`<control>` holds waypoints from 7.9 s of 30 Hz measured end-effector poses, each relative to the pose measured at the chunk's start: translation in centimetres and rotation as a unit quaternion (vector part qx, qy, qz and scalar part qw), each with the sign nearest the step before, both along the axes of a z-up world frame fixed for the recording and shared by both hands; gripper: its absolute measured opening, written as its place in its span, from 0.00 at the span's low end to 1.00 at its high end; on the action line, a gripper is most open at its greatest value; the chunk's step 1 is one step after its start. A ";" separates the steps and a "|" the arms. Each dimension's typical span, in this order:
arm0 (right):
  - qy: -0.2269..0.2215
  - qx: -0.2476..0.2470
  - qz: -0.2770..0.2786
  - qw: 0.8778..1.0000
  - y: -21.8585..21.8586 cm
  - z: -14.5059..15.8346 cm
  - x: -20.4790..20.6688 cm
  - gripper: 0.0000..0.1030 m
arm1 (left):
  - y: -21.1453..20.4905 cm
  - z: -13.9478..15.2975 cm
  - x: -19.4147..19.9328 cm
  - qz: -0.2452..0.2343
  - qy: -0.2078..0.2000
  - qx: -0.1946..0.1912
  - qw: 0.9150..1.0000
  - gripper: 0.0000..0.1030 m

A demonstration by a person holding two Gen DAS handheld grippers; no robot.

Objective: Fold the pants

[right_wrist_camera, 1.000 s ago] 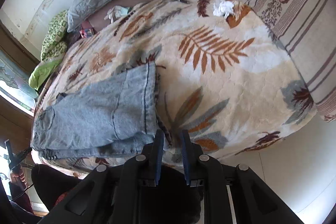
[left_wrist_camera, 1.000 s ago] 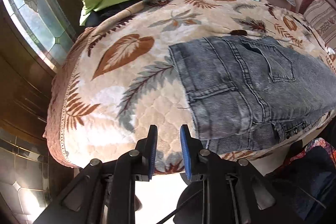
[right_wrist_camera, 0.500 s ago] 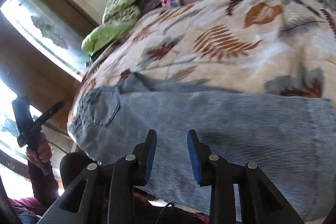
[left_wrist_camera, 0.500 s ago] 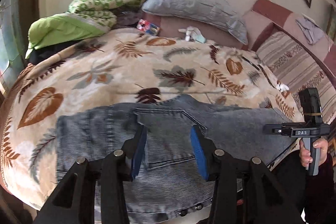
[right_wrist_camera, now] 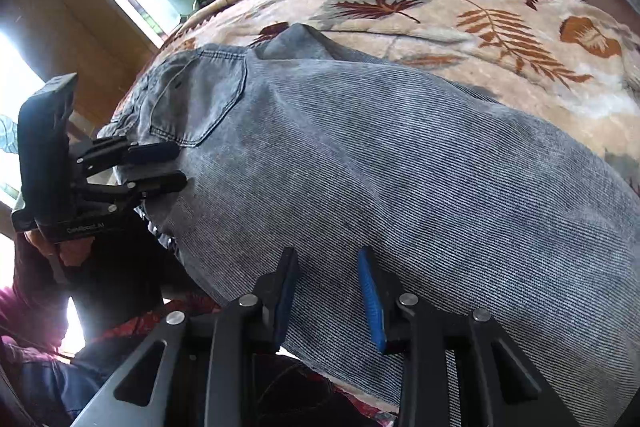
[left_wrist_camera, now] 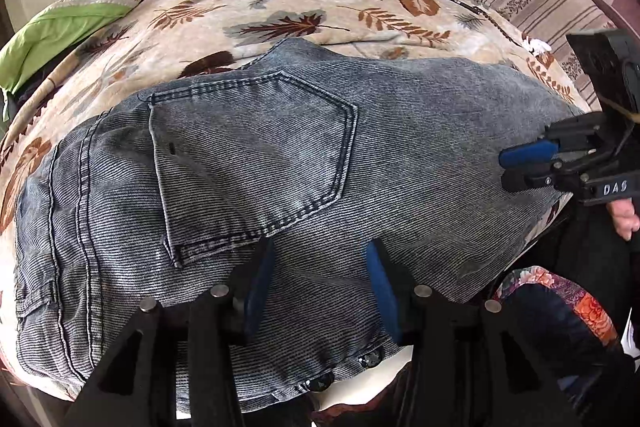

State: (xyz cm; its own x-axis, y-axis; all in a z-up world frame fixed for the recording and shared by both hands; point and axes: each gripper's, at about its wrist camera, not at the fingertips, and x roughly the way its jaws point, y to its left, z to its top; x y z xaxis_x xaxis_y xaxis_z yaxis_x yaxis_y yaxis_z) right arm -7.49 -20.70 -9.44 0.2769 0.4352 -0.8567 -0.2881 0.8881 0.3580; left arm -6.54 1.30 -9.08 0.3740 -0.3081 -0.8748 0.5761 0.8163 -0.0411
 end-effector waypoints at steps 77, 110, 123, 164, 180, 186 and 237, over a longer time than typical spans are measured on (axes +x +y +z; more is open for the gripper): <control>0.016 0.099 -0.011 0.995 -0.3 3.0 11.0 0.03 | 1.6 1.5 -1.6 -0.075 0.001 -0.111 0.991 0.68; 0.029 0.035 -0.267 0.963 -18.8 1.0 -0.7 0.04 | -8.0 1.6 2.1 -0.040 0.021 -0.082 0.996 0.68; -0.005 0.044 -0.338 0.940 -24.5 2.9 -3.7 0.04 | -10.7 1.9 1.8 -0.063 0.023 -0.068 0.995 0.68; 0.098 -0.004 -0.225 0.969 -18.2 -1.1 -9.0 0.05 | -12.3 -0.6 -1.7 -0.187 0.038 -0.036 0.981 0.69; 0.038 0.000 -0.231 0.972 -15.1 0.7 2.3 0.06 | -12.6 -0.2 -0.6 -0.166 0.056 -0.071 0.982 0.70; 0.021 -0.030 -0.244 0.969 -15.0 -0.2 4.0 0.06 | -12.5 -0.1 -0.9 -0.173 0.047 -0.063 0.982 0.70; 0.096 0.193 -0.475 0.853 -25.9 -4.2 -14.5 0.89 | -22.7 -0.3 0.5 -0.176 0.050 -0.080 0.980 0.70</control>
